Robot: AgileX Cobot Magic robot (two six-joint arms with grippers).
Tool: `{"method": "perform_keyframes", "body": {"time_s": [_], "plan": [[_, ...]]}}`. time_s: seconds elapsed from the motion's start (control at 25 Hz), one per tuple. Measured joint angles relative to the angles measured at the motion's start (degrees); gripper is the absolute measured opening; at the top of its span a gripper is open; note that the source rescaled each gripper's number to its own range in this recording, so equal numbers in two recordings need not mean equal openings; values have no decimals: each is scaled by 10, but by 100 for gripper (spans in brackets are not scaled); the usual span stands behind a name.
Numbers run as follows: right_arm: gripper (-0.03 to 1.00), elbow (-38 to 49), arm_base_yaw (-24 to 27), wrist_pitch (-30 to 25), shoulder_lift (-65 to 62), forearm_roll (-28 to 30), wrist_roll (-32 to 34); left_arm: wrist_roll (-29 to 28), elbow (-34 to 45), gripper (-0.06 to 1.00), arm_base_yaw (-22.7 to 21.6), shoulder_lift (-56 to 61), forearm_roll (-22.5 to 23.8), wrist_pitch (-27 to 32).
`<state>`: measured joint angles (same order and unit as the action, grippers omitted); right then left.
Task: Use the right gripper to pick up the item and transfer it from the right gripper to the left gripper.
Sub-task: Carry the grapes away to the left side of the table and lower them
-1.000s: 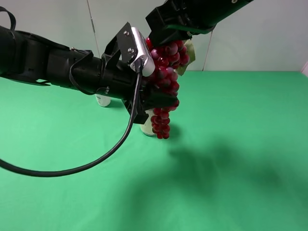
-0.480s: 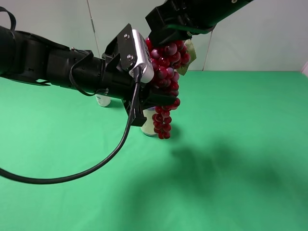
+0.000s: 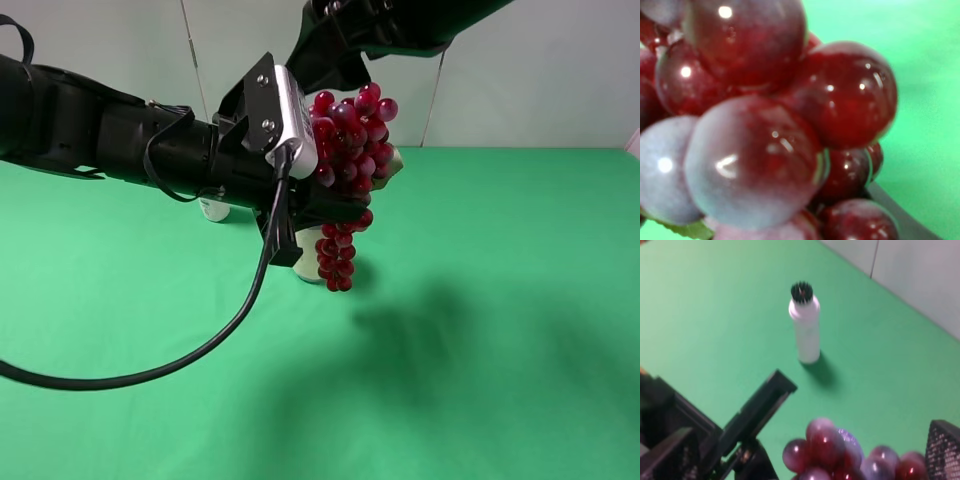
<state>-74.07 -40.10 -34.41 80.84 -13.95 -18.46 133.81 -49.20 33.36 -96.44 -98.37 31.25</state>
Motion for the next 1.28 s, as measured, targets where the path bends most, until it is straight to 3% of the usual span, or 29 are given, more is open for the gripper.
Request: {"method": "perform_keyframes", "body": {"time_s": [0.2, 0.4, 0.56, 0.68, 0.84, 1.28], "plan": [[100, 0, -1, 30, -29, 9, 12, 0, 0, 1, 0, -1, -1, 0], [100, 0, -1, 29, -46, 98, 106, 0, 0, 1, 0, -1, -1, 0], [100, 0, 27, -26, -59, 198, 235, 0, 0, 0, 0, -1, -1, 1], [100, 0, 64, -88, -76, 252, 283, 3, 0, 0, 0, -1, -1, 7], [100, 10, 102, -149, -124, 270, 309, 6, 0, 0, 0, -1, -1, 11], [100, 237, 103, -174, -372, 271, 410, 6, 0, 0, 0, -1, -1, 30]]}}
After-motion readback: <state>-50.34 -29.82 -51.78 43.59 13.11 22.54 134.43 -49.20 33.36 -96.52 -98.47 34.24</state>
